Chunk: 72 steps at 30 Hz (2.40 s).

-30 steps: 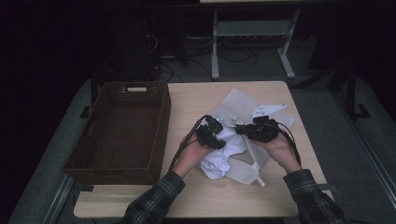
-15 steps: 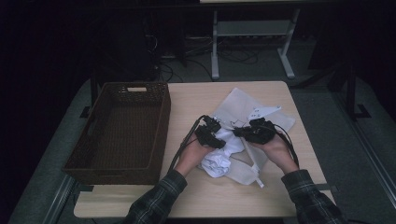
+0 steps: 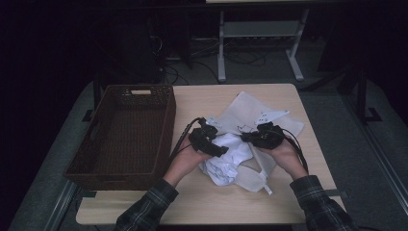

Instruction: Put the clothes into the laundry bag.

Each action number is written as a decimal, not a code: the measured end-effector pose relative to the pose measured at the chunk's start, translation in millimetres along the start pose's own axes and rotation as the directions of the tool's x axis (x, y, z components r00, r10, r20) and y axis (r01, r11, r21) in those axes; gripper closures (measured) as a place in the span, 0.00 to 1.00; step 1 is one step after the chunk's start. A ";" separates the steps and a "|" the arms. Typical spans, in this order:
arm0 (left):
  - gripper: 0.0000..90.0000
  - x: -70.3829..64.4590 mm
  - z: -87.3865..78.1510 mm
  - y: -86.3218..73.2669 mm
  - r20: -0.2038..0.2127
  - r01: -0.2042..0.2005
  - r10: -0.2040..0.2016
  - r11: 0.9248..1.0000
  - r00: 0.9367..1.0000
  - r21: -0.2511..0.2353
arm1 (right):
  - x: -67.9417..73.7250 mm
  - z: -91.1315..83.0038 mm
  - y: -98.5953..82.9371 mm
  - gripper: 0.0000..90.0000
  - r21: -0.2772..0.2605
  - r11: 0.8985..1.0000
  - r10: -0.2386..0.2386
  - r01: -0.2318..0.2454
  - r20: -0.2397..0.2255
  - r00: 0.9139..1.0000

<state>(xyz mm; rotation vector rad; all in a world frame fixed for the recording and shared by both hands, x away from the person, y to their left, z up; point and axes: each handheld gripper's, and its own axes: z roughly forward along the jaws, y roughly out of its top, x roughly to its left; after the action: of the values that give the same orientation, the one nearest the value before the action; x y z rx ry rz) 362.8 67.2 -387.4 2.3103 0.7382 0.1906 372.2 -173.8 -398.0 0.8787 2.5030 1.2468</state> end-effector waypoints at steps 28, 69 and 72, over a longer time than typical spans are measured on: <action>0.52 -43.8 25.1 -47.4 0.094 -0.093 0.084 0.992 0.992 0.086 | 2.7 0.9 -5.4 0.84 0.019 1.000 -0.004 0.005 -0.012 1.000; 0.95 -48.4 -4.7 -22.3 0.152 -0.102 0.113 0.991 0.982 -0.083 | 40.3 -36.6 -71.7 0.94 0.078 0.996 0.046 -0.054 0.093 0.995; 0.95 -51.3 -2.8 -12.9 0.146 -0.116 0.129 0.989 0.981 -0.091 | 40.8 -40.0 -69.3 0.95 0.058 0.997 0.051 -0.056 0.091 0.995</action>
<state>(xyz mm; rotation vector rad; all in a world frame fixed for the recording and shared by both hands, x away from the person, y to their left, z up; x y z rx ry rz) 313.6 47.9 -390.4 2.2644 0.5030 0.0970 293.4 -207.9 -424.3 0.9995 2.4734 1.1270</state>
